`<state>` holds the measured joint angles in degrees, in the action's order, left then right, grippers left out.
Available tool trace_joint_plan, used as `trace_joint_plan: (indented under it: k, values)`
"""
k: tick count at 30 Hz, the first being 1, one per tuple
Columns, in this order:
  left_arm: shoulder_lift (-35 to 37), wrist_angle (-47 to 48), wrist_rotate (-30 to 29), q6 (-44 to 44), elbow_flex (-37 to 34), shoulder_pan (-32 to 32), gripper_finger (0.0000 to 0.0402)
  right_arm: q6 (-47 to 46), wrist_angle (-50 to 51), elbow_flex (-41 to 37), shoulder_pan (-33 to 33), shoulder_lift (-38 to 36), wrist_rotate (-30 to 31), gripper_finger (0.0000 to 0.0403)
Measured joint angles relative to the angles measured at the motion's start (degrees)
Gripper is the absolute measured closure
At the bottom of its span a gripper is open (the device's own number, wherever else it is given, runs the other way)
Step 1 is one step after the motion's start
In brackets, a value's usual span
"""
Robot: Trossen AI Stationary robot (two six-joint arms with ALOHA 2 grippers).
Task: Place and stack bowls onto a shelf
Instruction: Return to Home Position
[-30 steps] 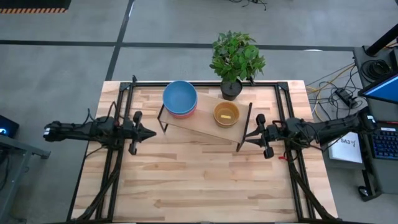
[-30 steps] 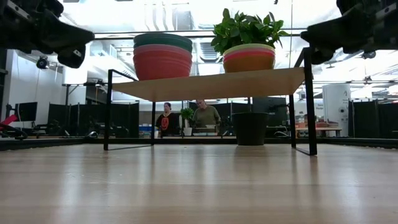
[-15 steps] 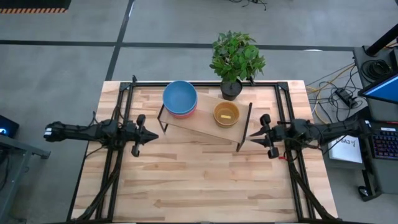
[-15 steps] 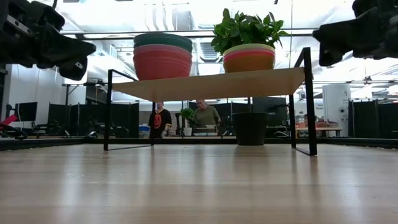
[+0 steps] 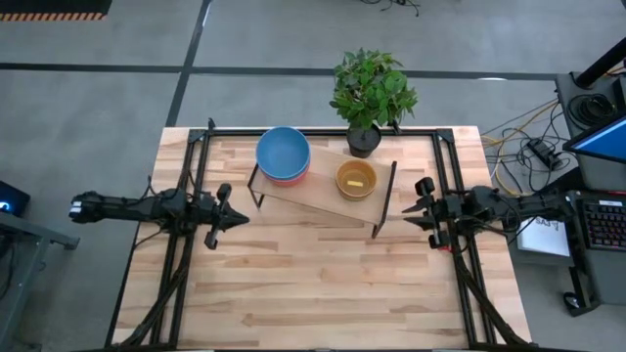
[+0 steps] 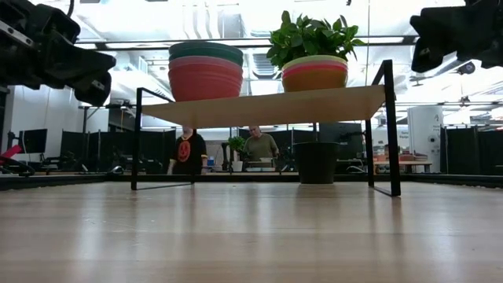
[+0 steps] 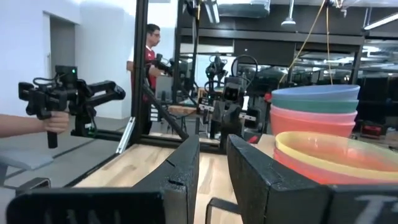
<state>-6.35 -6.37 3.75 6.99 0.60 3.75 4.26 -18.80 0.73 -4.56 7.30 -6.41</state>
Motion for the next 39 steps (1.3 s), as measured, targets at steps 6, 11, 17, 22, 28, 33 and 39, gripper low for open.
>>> trace_joint_plan:
  k: [6, 11, 17, 22, 28, 33, 39]
  values:
    - [-0.6, 0.4, 1.8, -0.6, 0.0, 0.0, 0.0402, 1.1, 1.3, 0.0, 0.0, -1.5, 0.5, 0.0330]
    - [-0.7, 0.5, 1.8, -2.0, 0.0, 0.0, 0.0402, 1.4, 5.8, 0.0, 0.0, -3.1, 4.0, 0.0330]
    - [-0.7, 2.2, 1.8, -1.6, 0.0, 0.0, 0.0402, 3.0, 4.9, 0.7, 0.0, -7.3, 3.4, 0.0330]
    - [-0.7, 3.2, 0.2, -1.5, 0.0, 0.0, 0.0402, 3.9, 7.7, 0.6, 0.0, -7.0, 3.6, 0.0330]
    - [-0.8, 3.1, -6.1, 4.1, 0.0, 0.0, 0.0402, 1.9, 11.2, 0.6, 0.0, -7.2, 5.0, 0.0330]
    - [-1.7, 3.6, -6.2, 6.4, 0.0, 0.0, 0.0402, 1.3, 13.2, 0.6, 0.0, -6.7, 8.1, 0.0330]
    - [-2.6, 3.4, -6.2, 6.4, 0.3, 0.0, 0.0402, 0.4, 15.6, 0.6, 0.0, -6.7, 13.6, 0.0330]
